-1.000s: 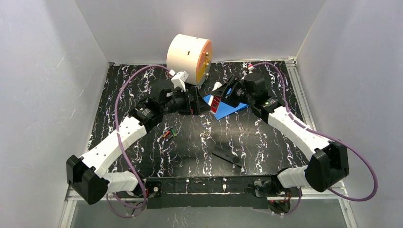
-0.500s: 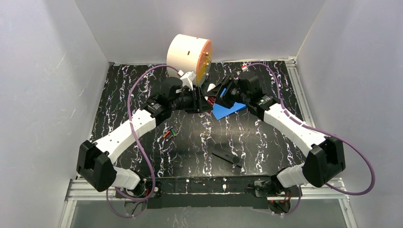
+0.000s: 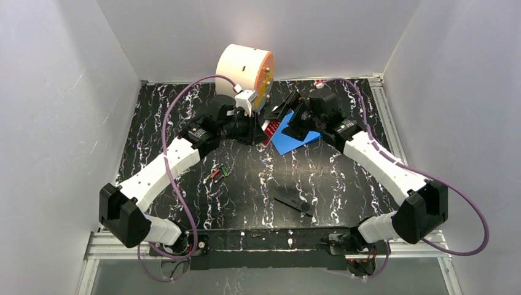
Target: Load the batteries into the remote control
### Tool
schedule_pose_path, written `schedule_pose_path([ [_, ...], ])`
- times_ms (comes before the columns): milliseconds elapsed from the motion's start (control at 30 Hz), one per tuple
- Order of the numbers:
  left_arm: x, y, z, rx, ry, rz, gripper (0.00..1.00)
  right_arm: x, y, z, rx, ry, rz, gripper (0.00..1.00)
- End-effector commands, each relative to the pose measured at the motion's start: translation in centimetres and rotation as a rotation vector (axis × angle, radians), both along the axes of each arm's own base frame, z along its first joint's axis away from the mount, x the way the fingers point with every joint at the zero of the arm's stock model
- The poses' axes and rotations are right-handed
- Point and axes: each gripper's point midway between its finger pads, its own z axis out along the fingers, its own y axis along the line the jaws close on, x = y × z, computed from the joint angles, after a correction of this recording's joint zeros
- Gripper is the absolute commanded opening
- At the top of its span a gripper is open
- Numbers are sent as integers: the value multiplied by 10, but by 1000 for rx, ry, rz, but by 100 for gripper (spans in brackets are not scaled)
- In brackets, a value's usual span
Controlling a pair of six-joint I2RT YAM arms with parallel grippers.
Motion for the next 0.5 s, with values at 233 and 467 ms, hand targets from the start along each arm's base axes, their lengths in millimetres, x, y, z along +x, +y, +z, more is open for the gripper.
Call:
schedule_pose_path([
  [233,36,59,18,474,-571,-135,0,-1,-32,58,60,-29,-173,85],
  [467,57,59,44,643,-1069,-291,0,-2,7,89,256,60,-58,85],
])
